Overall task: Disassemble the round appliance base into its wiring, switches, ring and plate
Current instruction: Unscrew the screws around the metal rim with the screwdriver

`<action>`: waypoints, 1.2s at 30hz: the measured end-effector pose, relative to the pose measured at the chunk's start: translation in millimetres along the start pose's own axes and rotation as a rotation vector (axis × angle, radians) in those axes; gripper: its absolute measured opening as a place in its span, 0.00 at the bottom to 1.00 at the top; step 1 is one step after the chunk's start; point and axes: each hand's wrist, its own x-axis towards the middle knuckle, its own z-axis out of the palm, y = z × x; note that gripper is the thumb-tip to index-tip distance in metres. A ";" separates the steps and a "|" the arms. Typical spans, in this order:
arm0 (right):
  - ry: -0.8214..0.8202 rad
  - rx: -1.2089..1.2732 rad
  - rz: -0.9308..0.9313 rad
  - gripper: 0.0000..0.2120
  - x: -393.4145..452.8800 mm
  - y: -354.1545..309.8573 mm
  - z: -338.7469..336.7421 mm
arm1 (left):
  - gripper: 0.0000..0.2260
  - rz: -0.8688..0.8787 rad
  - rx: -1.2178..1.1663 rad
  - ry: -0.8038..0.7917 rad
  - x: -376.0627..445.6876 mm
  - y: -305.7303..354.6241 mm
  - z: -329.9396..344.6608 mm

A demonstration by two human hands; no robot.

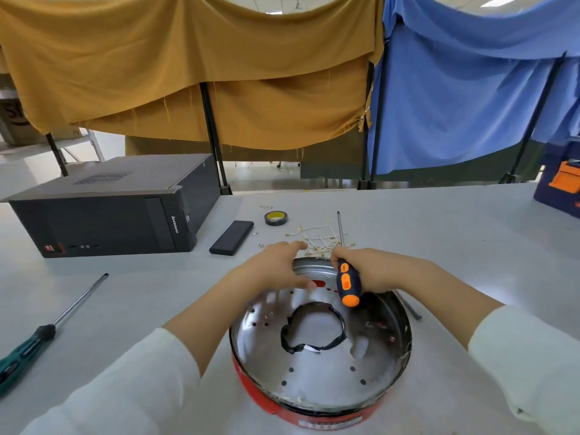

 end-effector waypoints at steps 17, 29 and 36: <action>0.837 0.044 -0.037 0.31 -12.6 -40.9 -70.8 | 0.30 -0.117 -0.006 0.194 1.4 -6.4 26.0; 1.047 0.673 -0.116 0.15 -7.5 -63.2 -35.1 | 0.24 -0.105 0.013 0.343 -0.9 -2.5 36.0; 1.099 0.709 -0.095 0.19 4.2 -55.1 -25.9 | 0.25 -0.103 0.008 0.335 0.5 -4.6 36.6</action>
